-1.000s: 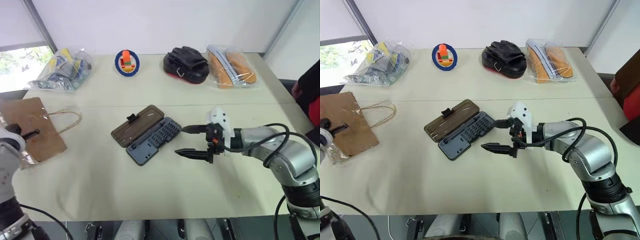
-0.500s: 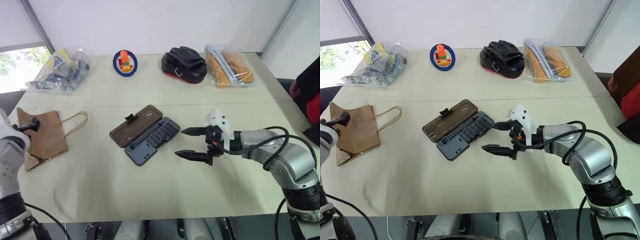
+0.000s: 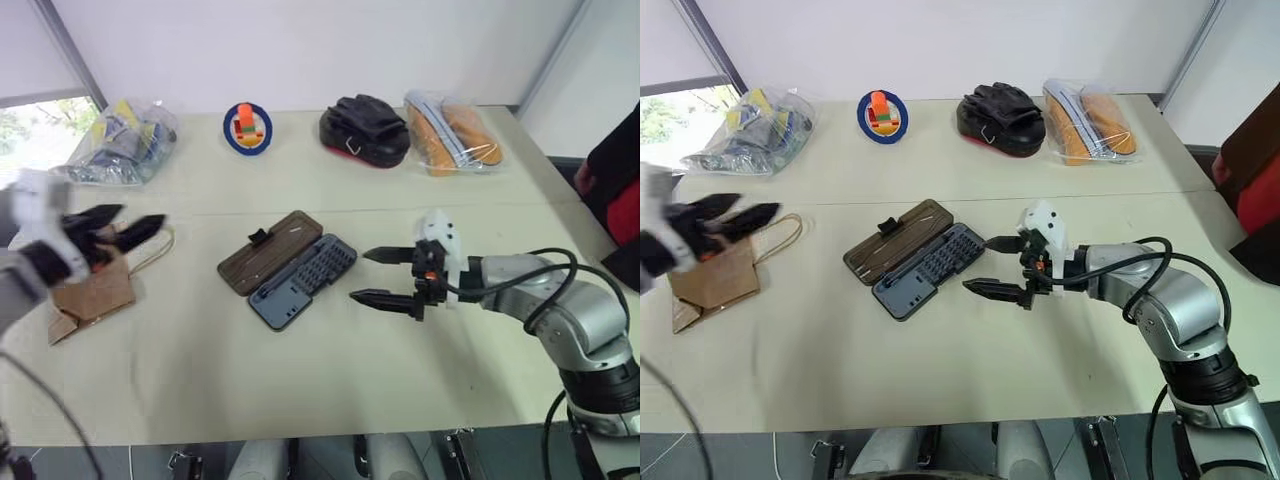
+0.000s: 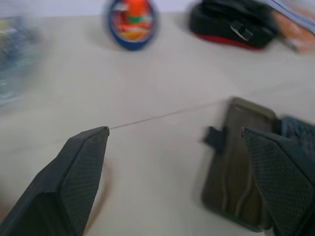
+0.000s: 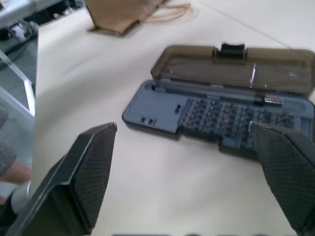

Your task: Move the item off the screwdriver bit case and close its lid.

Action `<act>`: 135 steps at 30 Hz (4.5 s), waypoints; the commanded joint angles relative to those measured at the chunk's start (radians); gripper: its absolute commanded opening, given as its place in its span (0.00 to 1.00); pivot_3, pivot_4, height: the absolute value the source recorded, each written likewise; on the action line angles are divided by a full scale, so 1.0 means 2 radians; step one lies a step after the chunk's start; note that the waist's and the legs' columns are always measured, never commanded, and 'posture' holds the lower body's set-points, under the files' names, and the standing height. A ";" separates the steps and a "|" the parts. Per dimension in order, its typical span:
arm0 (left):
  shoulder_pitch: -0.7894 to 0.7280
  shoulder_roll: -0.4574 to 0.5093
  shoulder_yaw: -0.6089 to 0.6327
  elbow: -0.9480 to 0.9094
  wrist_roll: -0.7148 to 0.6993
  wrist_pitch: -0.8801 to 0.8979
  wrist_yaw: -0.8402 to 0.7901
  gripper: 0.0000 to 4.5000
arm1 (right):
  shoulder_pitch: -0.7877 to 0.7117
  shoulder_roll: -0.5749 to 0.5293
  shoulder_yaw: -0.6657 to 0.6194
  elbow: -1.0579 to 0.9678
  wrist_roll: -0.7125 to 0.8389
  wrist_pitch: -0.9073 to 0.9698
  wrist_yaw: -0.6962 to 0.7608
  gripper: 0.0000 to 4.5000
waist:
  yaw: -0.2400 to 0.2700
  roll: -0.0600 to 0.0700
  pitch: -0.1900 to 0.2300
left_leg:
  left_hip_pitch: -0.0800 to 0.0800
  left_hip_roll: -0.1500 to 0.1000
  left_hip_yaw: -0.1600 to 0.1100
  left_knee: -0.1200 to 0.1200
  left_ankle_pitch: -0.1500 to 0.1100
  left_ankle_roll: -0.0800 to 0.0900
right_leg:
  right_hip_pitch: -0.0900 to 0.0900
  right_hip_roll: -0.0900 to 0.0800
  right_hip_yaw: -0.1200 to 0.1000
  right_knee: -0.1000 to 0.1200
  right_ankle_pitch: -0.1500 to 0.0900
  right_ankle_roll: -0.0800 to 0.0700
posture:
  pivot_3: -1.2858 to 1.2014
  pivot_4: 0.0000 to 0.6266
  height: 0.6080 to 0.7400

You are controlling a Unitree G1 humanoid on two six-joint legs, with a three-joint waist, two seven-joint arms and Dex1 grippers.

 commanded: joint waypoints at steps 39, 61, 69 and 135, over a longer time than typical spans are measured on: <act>-0.305 -0.102 -0.308 0.605 0.419 -0.610 -0.301 0.00 | 0.035 -0.011 -0.052 -0.078 0.048 0.029 -0.074 1.00 | -0.008 0.000 -0.001 | 0.004 0.000 0.000 0.000 0.000 0.001 | 0.003 0.001 0.001 0.002 0.000 0.001 | 0.52 0.24 1.00; -0.341 -0.194 -0.291 0.626 0.407 -0.634 -0.369 0.00 | 0.067 -0.038 -0.067 -0.116 0.075 0.047 -0.081 1.00 | 0.003 -0.001 -0.001 | -0.002 0.000 0.001 0.002 -0.001 0.003 | -0.001 0.000 0.000 0.001 0.001 0.002 | 0.52 0.24 1.00; -0.339 -0.211 -0.268 0.584 0.405 -0.523 -0.323 0.00 | 0.063 -0.034 -0.058 -0.108 0.069 0.042 -0.081 1.00 | 0.004 -0.001 -0.001 | -0.003 -0.001 0.000 0.004 -0.002 0.004 | -0.001 0.000 0.000 0.001 0.001 0.002 | 0.52 0.24 1.00; 0.225 -0.106 -0.140 -0.077 0.172 -0.136 -0.115 0.01 | -0.201 0.145 0.147 0.437 -0.285 -0.205 -0.024 1.00 | -0.009 0.004 -0.002 | -0.001 -0.001 0.000 0.007 -0.001 0.002 | -0.001 0.000 0.001 0.006 0.000 0.001 | 0.52 0.24 1.00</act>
